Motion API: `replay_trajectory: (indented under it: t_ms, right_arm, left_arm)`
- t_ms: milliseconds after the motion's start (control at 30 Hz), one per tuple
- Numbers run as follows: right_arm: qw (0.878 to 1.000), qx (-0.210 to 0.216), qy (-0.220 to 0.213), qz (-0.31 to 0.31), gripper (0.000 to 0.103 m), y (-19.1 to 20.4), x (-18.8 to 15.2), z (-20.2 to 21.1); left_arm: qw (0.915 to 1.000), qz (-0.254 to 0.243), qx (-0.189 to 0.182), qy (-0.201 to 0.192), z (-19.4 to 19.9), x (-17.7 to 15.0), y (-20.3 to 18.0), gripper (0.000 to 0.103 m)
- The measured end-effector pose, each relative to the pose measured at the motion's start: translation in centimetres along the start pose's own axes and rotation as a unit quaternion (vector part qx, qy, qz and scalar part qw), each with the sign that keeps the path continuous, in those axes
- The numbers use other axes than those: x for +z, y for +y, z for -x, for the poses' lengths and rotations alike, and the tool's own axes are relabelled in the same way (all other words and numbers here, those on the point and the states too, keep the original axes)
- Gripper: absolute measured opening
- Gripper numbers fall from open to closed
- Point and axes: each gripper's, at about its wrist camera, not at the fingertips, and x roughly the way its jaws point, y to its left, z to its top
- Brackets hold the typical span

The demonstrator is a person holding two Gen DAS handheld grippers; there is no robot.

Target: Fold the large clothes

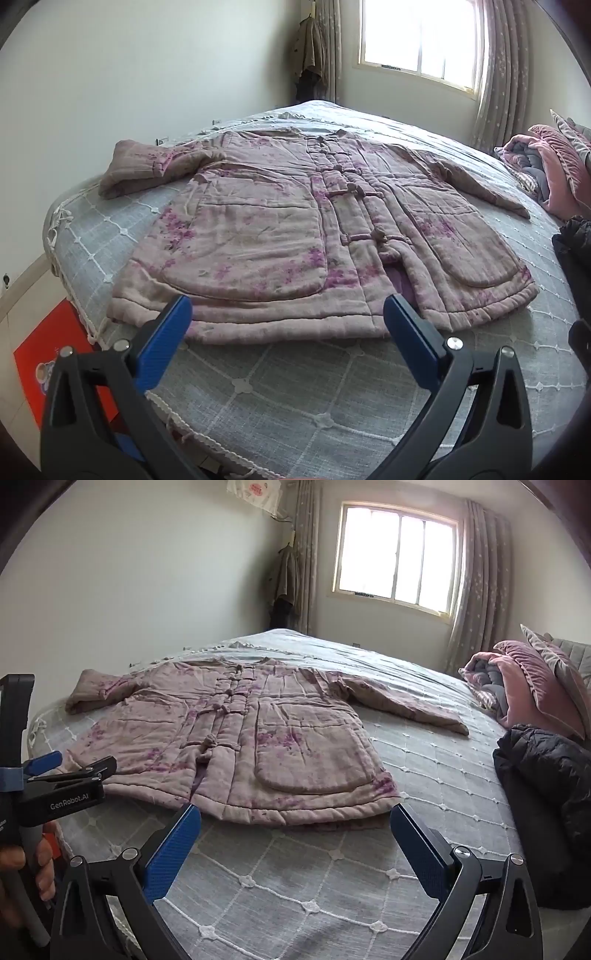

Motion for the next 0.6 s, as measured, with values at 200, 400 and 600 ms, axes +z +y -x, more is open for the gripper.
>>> replay_trajectory:
  t_ms: [200,400,600]
  right_arm:
    - [1.0,-0.003,0.002,0.004,0.103,0.36,0.07,-0.34]
    - [1.0,0.001,0.003,0.002,0.103,-0.02,-0.04,-0.16]
    - [1.0,-0.003,0.005,0.002,0.103,-0.08,-0.07,-0.13]
  left_arm:
    - [0.9999,-0.001,-0.015,0.005,-0.45,-0.26,0.0,0.103]
    - [0.9999,0.0,-0.01,0.004,-0.06,-0.26,-0.26,0.103]
    - [0.9999,-0.004,-0.011,0.002,0.15,-0.35,-0.65,0.103]
